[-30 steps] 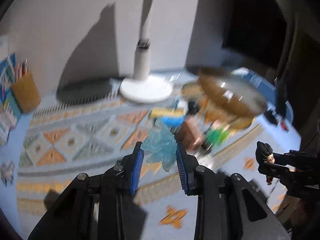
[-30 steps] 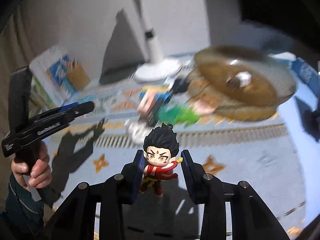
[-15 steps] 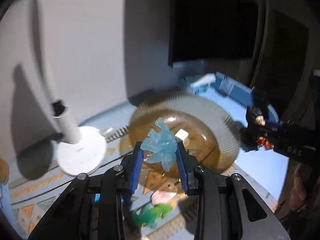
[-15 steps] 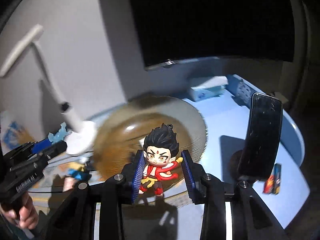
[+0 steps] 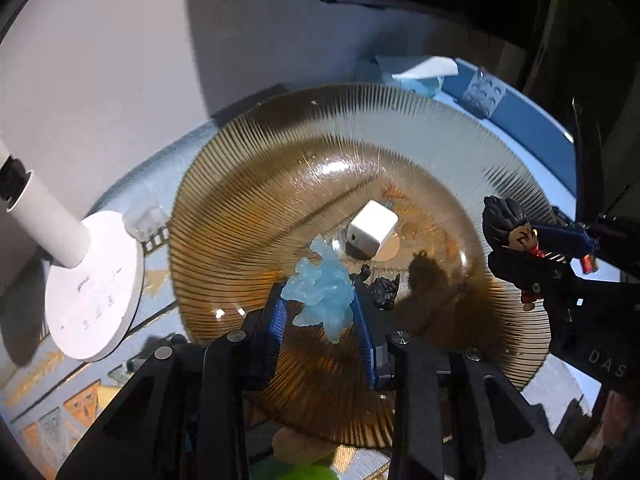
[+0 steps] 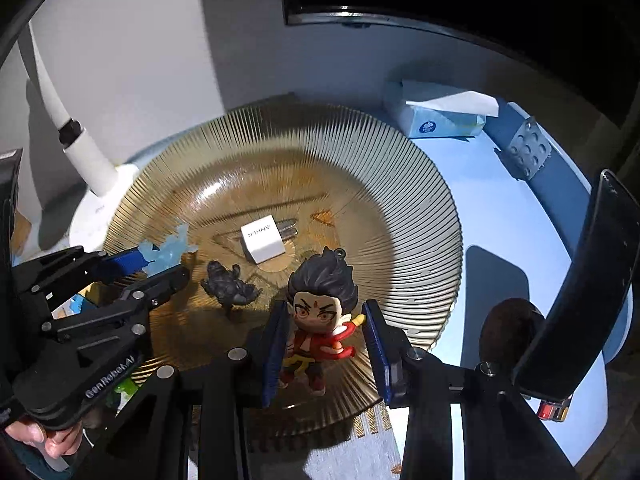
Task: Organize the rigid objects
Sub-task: 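Carry both figures over the amber bowl and release them inside, then return both tools to the cluster and grasp the clear gear dispenser with the left gripper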
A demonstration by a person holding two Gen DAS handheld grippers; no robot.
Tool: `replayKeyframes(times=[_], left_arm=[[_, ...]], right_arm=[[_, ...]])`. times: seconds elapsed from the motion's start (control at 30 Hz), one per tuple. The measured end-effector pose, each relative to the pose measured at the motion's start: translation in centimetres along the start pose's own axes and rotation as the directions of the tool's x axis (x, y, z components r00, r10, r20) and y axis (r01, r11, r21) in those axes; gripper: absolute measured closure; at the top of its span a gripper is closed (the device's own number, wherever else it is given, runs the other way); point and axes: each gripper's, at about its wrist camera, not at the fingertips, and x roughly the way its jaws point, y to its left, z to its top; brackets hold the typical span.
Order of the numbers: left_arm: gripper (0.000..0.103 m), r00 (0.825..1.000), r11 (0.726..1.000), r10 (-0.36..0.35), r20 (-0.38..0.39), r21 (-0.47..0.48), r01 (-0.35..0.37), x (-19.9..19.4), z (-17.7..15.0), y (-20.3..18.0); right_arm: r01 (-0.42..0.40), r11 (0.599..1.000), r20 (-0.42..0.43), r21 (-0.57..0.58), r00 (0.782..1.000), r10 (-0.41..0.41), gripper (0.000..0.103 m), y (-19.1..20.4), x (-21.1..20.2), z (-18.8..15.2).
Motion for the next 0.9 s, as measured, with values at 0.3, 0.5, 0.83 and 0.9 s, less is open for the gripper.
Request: replayKeyframes(times=[0.3, 0.5, 0.83, 0.9], left_arm=[[0.073, 1.000, 0.999, 0.030, -0.007, 0.037, -0.030, 0.9, 0.3, -1.1], [0.050, 0.999, 1.000, -0.028, 0.024, 0.001, 0.028, -0.8, 0.4, -0.1], [0.033, 0.946, 0.996, 0.015, 0.324, -0.085, 0.013, -16.8, -1.8, 4.8], [0.030, 0.923, 0.995, 0.036, 0.383, -0.101, 0.003, -20.3, -3.1, 5.7]], right_arm=[[0.051, 0.998, -0.056, -0.033, 0.997, -0.053, 0.067, 0.3, 1.4, 0.2], [0.043, 0.999, -0.061, 0.004, 0.997, -0.043, 0.057, -0.4, 0.7, 0.3], [-0.031, 0.990, 0.281, 0.140, 0.960, -0.010, 0.041, -2.7, -13.0, 0.1], [-0.055, 0.990, 0.325, 0.130, 0.946, 0.010, 0.041, -2.1, -15.3, -0.5]])
